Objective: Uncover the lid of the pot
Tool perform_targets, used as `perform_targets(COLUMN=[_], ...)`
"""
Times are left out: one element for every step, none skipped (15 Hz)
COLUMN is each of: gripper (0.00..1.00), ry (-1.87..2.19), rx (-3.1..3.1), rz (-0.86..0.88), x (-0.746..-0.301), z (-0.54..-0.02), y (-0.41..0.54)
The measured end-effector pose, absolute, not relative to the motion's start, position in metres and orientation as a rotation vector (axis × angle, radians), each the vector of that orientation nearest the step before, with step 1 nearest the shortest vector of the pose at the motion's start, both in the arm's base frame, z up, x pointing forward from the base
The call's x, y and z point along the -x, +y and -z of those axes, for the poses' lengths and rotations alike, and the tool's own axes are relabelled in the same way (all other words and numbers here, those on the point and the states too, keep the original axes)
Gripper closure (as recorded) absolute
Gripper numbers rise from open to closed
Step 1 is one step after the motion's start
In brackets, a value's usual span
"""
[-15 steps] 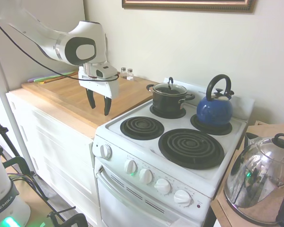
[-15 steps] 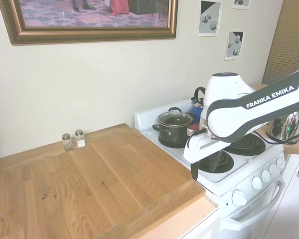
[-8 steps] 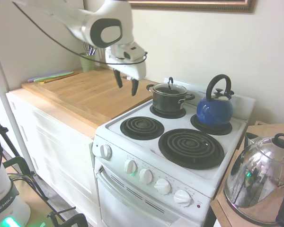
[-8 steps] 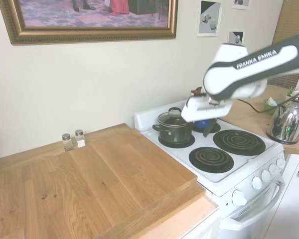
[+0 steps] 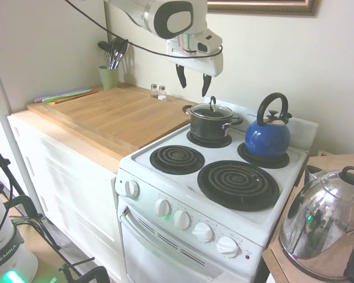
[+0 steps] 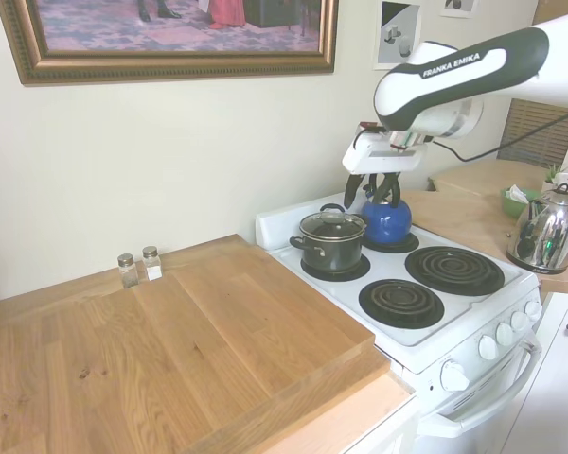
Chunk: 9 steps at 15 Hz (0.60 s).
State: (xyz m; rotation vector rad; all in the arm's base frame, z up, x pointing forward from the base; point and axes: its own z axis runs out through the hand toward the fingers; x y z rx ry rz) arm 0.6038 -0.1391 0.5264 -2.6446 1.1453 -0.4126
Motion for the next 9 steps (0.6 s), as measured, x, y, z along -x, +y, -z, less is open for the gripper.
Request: perform_targets(gripper=[0.00,0.00,0.00,0.00,0.00,0.00,0.00,0.00,1.00], ry=[1.099,1.067,1.037,1.002,0.969,0.941,0.917,0.902,0.897], rx=[2.664,2.677,2.688,2.698,2.702,2.707,2.714,2.721,2.727], rz=[0.394,0.391,0.396,0.401,0.408,0.416,0.419,0.412,0.404], x=[-0.615,-0.626,-0.637,-0.648,-0.657,-0.667,-0.676,-0.683,-0.688], z=[-0.528,-0.528,-0.525,-0.522,-0.519,-0.515,-0.510,-0.504,-0.498], y=[-0.143,-0.147,-0.151,-0.154,-0.155,-0.155,-0.154,-0.153,-0.153])
